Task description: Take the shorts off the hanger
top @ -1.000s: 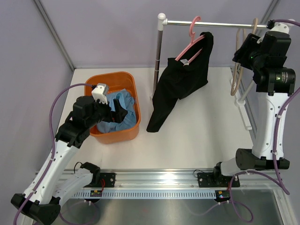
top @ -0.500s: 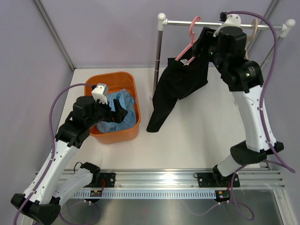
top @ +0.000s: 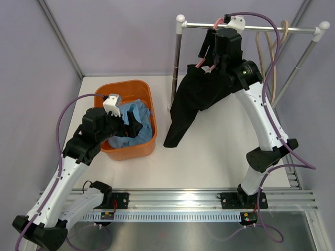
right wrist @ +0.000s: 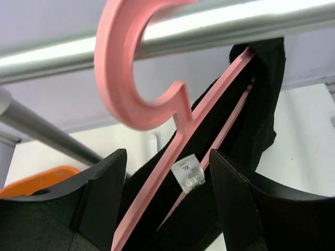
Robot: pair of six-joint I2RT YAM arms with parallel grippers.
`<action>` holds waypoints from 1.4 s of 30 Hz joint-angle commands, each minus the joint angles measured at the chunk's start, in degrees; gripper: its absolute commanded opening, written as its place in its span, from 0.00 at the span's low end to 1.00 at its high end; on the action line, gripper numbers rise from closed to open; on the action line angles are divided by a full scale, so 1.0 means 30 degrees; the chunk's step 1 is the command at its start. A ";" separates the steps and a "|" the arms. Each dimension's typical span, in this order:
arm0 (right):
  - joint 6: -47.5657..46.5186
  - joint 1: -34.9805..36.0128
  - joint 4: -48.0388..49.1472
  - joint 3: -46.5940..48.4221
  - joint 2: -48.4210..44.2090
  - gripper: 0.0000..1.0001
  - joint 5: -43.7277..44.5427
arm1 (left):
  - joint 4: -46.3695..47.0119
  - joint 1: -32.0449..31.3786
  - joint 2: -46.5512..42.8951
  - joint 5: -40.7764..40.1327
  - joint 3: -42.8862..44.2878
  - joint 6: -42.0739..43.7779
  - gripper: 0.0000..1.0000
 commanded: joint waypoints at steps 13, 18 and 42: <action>-0.0396 0.0164 0.3326 0.0578 0.1675 0.74 0.4105 | 0.0919 0.0009 0.0007 -0.0179 -0.0002 0.0116 0.99; -0.0397 0.0164 0.3003 0.0785 0.1999 0.73 0.4603 | 0.0920 0.0009 0.0124 -0.0149 -0.0002 0.0116 0.99; -0.2036 -0.0333 0.2564 0.0725 0.2408 0.47 0.4984 | 0.0919 0.0009 0.0183 -0.0120 -0.0031 0.0116 0.99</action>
